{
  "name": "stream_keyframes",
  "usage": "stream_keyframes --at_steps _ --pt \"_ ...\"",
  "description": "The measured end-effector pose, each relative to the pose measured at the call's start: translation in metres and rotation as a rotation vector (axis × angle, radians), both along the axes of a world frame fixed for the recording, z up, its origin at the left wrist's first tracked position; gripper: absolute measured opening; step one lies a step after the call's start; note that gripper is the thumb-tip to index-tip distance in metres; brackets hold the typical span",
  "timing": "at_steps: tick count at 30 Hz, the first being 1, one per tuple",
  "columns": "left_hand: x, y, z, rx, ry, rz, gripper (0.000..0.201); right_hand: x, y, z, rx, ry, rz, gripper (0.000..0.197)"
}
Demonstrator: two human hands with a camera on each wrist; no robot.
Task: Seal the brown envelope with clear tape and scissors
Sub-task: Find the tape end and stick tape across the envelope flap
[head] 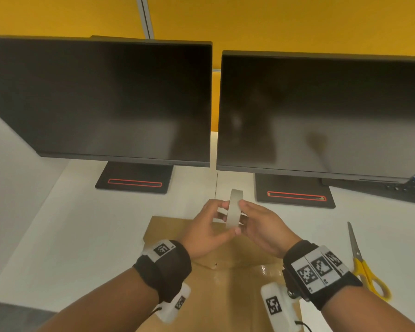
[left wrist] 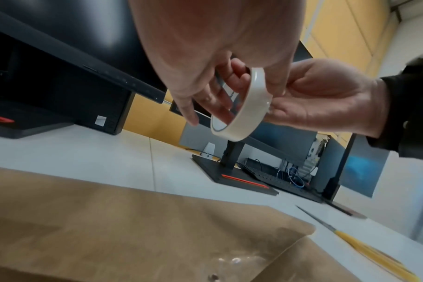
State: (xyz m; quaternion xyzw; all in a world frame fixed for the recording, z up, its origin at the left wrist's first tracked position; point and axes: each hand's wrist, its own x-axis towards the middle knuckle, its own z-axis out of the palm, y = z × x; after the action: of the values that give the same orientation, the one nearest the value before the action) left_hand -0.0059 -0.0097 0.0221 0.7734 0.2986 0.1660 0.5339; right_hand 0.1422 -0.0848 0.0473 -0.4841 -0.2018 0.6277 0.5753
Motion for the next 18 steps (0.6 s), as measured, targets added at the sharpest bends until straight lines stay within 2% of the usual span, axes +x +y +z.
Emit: stream_keyframes --at_steps 2,5,7,9,12,18 --pt "0.004 0.000 0.002 -0.068 0.007 0.057 0.043 0.003 0.000 -0.002 0.002 -0.115 0.018 0.040" --pt "0.006 0.002 0.001 -0.040 0.039 0.057 0.033 0.005 0.003 -0.002 -0.003 -0.463 0.022 0.034" --pt "0.006 0.004 0.000 -0.005 0.067 0.029 0.026 0.005 0.006 0.000 -0.022 -0.721 -0.041 0.023" --pt "0.007 0.007 -0.002 0.001 0.093 0.014 0.027 0.004 0.007 0.004 -0.029 -0.906 -0.148 0.015" --pt "0.007 0.009 -0.003 0.014 0.131 -0.020 0.028 0.006 0.007 0.004 0.045 -1.036 -0.158 0.024" --pt "0.006 0.011 -0.001 0.086 0.148 -0.064 0.020 0.009 0.006 0.004 0.106 -1.224 -0.104 0.007"
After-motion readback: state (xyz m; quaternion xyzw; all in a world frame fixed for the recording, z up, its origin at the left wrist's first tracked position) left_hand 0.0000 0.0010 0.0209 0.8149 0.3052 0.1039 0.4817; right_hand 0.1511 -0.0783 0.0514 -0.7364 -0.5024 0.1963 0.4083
